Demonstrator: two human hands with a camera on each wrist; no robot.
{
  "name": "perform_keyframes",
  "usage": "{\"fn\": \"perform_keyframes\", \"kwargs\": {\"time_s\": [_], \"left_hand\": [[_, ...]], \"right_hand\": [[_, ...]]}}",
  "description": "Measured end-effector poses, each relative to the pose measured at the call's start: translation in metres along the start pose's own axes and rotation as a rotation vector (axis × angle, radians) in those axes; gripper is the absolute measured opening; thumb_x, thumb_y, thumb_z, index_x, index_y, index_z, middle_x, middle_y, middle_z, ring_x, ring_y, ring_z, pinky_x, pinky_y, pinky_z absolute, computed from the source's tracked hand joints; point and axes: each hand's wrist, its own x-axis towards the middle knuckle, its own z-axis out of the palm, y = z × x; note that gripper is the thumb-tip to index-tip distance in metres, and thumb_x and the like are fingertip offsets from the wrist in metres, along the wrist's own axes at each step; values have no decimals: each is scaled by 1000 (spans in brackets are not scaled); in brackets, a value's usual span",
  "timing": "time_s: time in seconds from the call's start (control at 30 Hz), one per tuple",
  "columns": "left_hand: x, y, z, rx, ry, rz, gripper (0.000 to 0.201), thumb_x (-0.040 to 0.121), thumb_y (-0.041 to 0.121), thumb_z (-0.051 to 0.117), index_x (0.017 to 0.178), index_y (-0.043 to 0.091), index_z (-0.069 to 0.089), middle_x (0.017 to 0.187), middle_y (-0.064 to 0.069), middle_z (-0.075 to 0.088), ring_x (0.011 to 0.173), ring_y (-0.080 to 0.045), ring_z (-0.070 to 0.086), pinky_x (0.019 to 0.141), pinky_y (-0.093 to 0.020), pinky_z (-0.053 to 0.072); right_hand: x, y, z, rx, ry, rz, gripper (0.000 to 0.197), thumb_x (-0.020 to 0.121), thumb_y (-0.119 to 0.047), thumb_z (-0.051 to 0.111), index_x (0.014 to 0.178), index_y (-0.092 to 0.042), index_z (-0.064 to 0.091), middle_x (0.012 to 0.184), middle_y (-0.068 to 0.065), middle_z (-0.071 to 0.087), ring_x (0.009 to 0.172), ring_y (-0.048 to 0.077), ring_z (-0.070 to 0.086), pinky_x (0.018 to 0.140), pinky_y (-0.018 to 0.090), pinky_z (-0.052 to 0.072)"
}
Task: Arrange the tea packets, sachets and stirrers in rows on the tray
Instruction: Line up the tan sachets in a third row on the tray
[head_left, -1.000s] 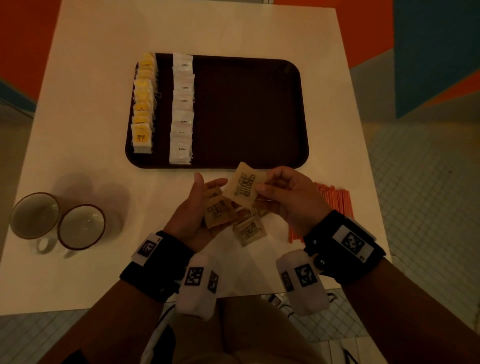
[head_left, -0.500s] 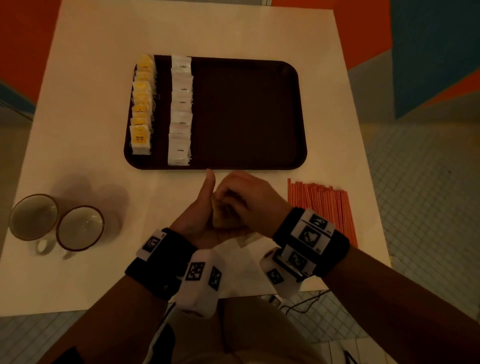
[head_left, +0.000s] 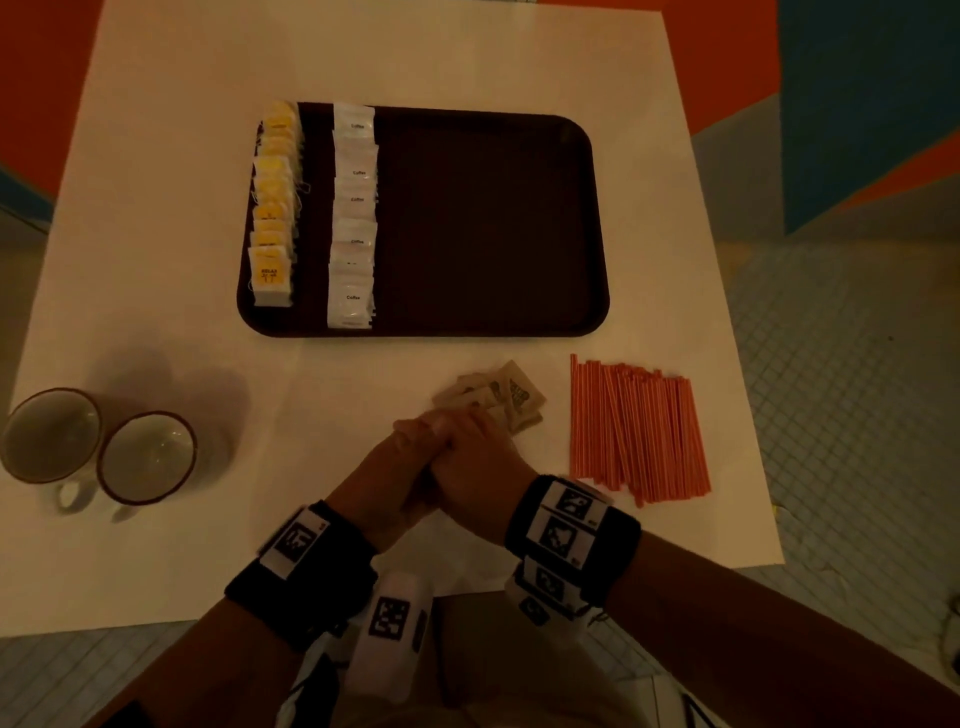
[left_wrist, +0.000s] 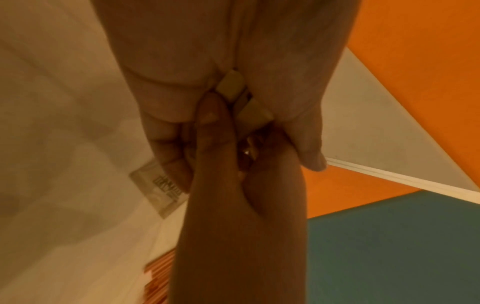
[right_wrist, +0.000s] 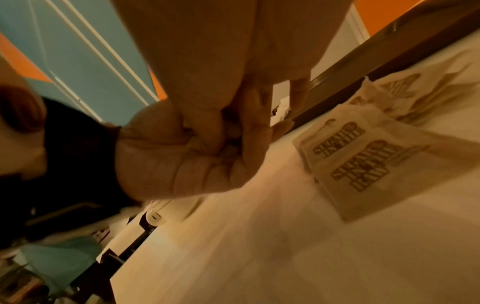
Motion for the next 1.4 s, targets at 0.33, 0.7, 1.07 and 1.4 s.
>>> {"fn": "perform_keyframes", "kwargs": {"time_s": [0.33, 0.7, 1.07, 1.4], "left_hand": [[5, 10, -44, 531, 355, 153, 9, 89, 10, 56, 85, 18, 59, 75, -8, 55, 59, -17, 52, 59, -26, 48], [62, 20, -27, 1025, 384, 333, 34, 83, 14, 62, 116, 20, 53, 101, 4, 56, 91, -16, 53, 85, -29, 43], [34, 16, -34, 397, 336, 231, 16, 87, 9, 58, 99, 19, 60, 79, -7, 61, 63, -12, 57, 60, -23, 52], [9, 29, -29, 60, 71, 136, 41, 91, 47, 36, 111, 19, 57, 97, -9, 65, 95, -25, 63, 79, -32, 55]], "right_hand": [[-19, 101, -34, 430, 405, 469, 9, 83, -8, 62, 91, -9, 67, 99, 8, 63, 86, 15, 55, 85, 39, 49], [17, 61, -25, -115, -63, 134, 71, 83, -26, 58, 143, -29, 21, 150, -3, 23, 125, 27, 27, 100, 42, 26], [24, 66, -23, -103, -6, -19, 30, 86, -23, 56, 116, -27, 55, 139, -6, 41, 133, 25, 26, 107, 47, 15], [6, 46, -72, 668, 16, 100, 27, 87, -22, 59, 113, -22, 51, 102, -8, 53, 91, 8, 53, 78, 20, 46]]}}
